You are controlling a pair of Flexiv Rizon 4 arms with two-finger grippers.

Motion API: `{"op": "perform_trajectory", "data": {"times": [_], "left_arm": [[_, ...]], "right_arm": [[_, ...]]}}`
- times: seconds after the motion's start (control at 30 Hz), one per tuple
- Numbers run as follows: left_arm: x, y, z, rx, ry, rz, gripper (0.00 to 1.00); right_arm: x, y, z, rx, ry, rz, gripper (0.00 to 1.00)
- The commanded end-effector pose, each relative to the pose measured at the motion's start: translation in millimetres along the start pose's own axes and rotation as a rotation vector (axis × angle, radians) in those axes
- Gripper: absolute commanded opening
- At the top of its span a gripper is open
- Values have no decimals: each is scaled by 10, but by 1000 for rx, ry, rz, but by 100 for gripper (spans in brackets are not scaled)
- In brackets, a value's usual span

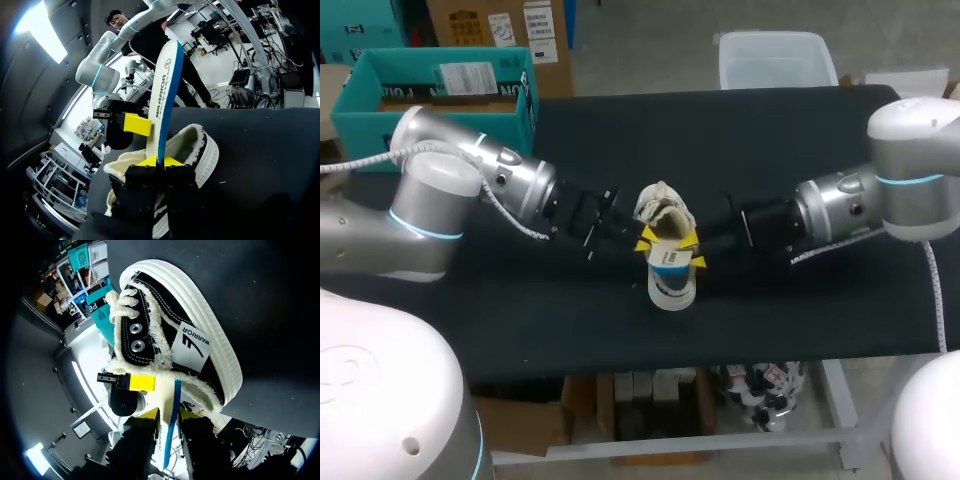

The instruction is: Open the shoe tongue, take the insole out of the shoe, put the insole back into the shoe, and pack the shoe into the shoebox

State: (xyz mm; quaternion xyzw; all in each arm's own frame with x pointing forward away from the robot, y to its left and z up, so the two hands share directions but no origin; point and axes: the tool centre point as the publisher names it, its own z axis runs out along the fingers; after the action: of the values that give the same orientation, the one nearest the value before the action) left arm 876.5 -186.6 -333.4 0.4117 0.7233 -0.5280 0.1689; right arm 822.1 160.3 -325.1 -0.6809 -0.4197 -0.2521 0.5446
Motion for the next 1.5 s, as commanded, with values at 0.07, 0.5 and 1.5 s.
{"op": "perform_trajectory", "data": {"times": [0.07, 0.5, 1.5], "left_arm": [[17, -10, 28, -8, -2, 0, 0], [51, -369, -4, 3, -5, 91, 0], [-24, 41, 104, -18, 31, 13, 0]], "right_arm": [[-11, -13, 29, -10, -5, 1, 0], [-15, -27, 32, -23, -7, -5, 0], [18, 200, 33, -18, -10, 10, 47]]}}
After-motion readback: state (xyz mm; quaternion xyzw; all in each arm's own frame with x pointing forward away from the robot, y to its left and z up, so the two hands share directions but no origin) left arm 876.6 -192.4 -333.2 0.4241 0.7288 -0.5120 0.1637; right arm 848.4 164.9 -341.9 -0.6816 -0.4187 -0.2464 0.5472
